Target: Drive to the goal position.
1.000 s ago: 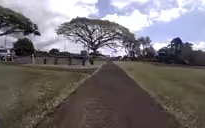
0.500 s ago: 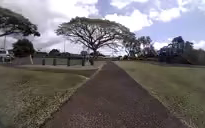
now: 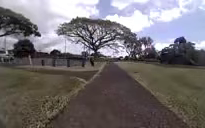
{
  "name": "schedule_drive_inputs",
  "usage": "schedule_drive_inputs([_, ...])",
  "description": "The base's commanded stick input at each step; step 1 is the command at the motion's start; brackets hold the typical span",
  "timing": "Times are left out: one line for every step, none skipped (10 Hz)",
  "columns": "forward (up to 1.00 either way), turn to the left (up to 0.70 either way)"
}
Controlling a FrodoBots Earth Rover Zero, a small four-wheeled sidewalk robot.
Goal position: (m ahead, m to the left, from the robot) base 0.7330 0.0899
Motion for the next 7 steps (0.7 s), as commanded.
schedule_drive_inputs([0.7, 0.03])
schedule_drive_inputs([0.7, 0.03])
schedule_drive_inputs([0.7, 0.03])
schedule_drive_inputs([0.7, 0.03])
schedule_drive_inputs([0.7, 0.03])
schedule_drive_inputs([0.7, 0.03])
schedule_drive_inputs([0.7, 0.03])
